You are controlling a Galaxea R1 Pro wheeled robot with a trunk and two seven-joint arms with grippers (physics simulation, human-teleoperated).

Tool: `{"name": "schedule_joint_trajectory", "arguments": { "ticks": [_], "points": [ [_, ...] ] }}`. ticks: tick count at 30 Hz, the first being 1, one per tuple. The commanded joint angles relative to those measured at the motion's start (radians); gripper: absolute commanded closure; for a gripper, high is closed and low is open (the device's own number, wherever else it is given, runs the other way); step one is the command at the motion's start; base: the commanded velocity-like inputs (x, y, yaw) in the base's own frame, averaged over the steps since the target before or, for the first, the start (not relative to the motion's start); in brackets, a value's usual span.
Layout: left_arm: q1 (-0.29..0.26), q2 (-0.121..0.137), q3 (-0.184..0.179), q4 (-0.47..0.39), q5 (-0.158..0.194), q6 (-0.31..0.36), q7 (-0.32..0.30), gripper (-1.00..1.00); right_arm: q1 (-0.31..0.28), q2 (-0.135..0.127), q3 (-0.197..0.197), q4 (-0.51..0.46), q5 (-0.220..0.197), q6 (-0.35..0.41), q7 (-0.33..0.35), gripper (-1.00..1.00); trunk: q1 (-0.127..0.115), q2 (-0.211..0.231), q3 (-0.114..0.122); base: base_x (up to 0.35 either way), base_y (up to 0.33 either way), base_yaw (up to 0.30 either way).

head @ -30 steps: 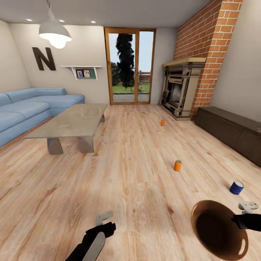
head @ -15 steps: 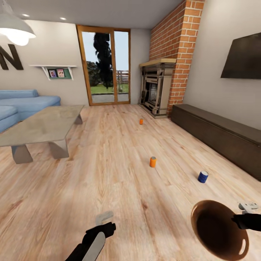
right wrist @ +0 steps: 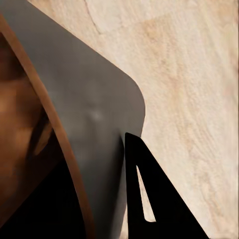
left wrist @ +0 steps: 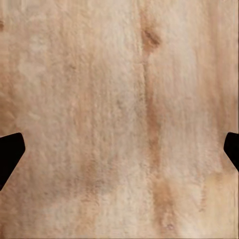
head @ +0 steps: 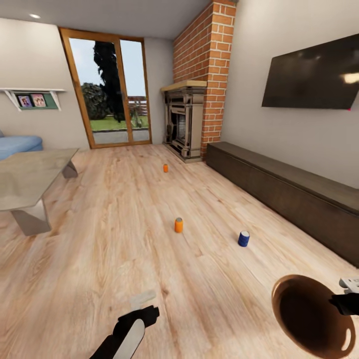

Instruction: Put the three can of soda from the living room inside the tash can in the kitchen.

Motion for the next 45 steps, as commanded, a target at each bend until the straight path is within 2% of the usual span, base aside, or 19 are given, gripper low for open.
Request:
{"name": "schedule_joint_trajectory", "arguments": {
  "ticks": [1, 12, 29, 45],
  "points": [
    [0.0, 0.0, 0.0, 0.0, 0.0, 0.0, 0.0, -1.0, -0.001, -0.002, 0.0, 0.0, -0.012, 0.004, 0.002, 1.0, 0.0, 0.0, 0.0, 0.251, -0.255, -0.295],
    [0.0, 0.0, 0.0, 0.0, 0.0, 0.0, -0.001, -1.0, 0.001, -0.002, 0.001, 0.0, -0.013, 0.001, 0.002, 1.0, 0.0, 0.0, 0.0, 0.281, -0.212, -0.295],
    [0.0, 0.001, 0.0, 0.001, 0.0, -0.001, -0.001, -1.0, 0.001, -0.004, 0.001, 0.0, -0.015, 0.001, 0.004, 1.0, 0.0, 0.0, 0.0, 0.34, 0.038, -0.295],
    [0.0, 0.001, 0.0, 0.022, 0.0, -0.001, -0.001, -1.0, 0.003, -0.005, 0.004, -0.006, -0.012, 0.002, 0.006, 1.0, 0.0, 0.0, 0.0, 0.335, -0.132, -0.295]
  ]
}}
